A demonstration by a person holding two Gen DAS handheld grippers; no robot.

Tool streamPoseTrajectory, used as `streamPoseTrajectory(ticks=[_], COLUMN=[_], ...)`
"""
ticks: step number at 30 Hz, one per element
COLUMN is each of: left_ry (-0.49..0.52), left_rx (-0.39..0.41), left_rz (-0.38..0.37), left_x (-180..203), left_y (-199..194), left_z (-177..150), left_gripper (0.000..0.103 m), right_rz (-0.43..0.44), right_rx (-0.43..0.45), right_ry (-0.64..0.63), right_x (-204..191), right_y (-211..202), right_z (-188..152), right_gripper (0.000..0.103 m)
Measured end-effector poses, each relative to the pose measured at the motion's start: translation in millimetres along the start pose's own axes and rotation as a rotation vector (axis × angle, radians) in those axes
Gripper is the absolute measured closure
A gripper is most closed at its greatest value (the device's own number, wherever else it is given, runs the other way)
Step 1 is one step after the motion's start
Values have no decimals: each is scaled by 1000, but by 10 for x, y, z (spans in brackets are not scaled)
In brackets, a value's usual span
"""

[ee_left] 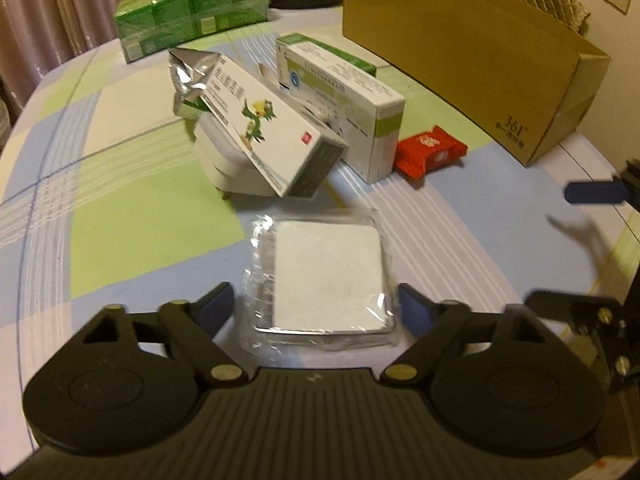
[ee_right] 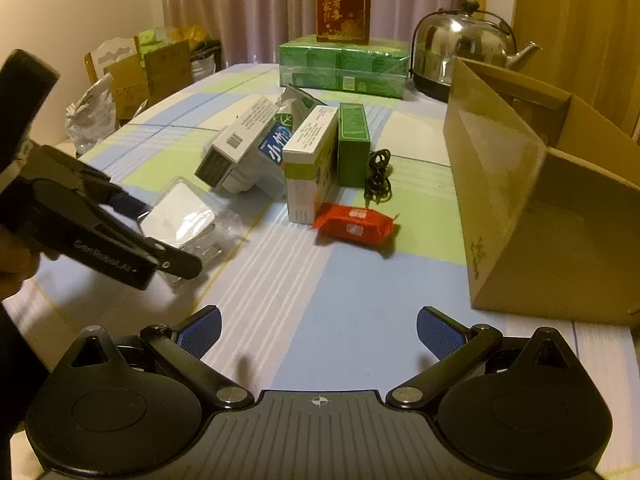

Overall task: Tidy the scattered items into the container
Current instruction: 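Grasp the red snack packet with the right tool while the left tool grasps the clear plastic box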

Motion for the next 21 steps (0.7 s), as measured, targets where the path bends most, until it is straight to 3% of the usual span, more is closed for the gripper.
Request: streamPoseTrajectory(ticks=[4, 12, 14, 21], left_ry=[-29, -120, -137, -176], left_rx=[9, 26, 33, 46], left_rz=[28, 60, 59, 32], left_x=[-86, -254, -280, -321], left_y=[-68, -194, -210, -214], left_z=[-28, -163, -171, -161], left_gripper=[37, 37, 37, 37], right_rz=[-12, -126, -158, -229], right_rx=[15, 46, 54, 49], right_ry=[8, 60, 82, 129], right_x=[7, -6, 1, 76], right_y=[124, 504, 593, 807], right_z=[90, 302, 329, 392], right_gripper=[2, 3, 16, 26])
Point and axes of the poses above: each gripper's, at about its wrist camera, not at the fingertips, and y roughly the way its jaws point, x to its right, z to its top, the point moved 1 cm from there along y, roughly the way its jaws point, and after that the axes turned 6 degrees about x, right-handed, at the moved point
